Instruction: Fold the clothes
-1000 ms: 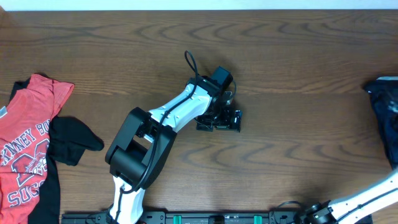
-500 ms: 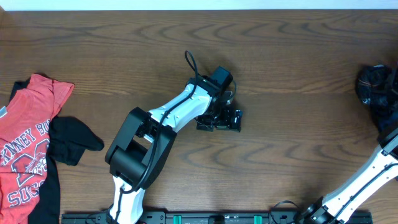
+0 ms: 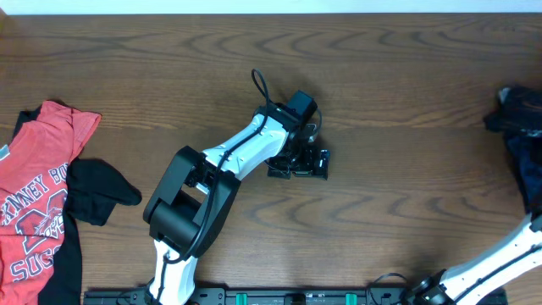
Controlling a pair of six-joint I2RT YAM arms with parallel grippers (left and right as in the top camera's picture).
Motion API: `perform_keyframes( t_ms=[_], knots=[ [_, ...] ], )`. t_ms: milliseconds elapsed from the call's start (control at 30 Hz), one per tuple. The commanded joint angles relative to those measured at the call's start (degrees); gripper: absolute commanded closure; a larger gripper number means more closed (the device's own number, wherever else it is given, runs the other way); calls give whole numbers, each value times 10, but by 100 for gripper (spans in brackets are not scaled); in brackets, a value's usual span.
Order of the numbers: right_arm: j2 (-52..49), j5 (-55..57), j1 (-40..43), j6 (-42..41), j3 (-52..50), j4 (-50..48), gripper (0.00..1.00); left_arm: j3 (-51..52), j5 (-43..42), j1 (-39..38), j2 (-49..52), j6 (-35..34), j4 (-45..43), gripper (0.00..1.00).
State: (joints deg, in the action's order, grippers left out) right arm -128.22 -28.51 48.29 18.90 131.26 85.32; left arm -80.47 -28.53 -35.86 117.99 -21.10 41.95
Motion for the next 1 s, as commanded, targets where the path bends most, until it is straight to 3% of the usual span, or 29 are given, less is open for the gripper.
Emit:
perform_keyframes(
  t_ms=[0,333,967],
  knots=[
    [30,-82,-11,55,2,17,98,3,6,-1,26,9,1,2],
    [38,3,-59,29,2,12,98,3,6,-1,26,9,12,2],
    [41,-17,27,-2,3,-7,99,3,-20,-1,26,6,12,2]
  ],
)
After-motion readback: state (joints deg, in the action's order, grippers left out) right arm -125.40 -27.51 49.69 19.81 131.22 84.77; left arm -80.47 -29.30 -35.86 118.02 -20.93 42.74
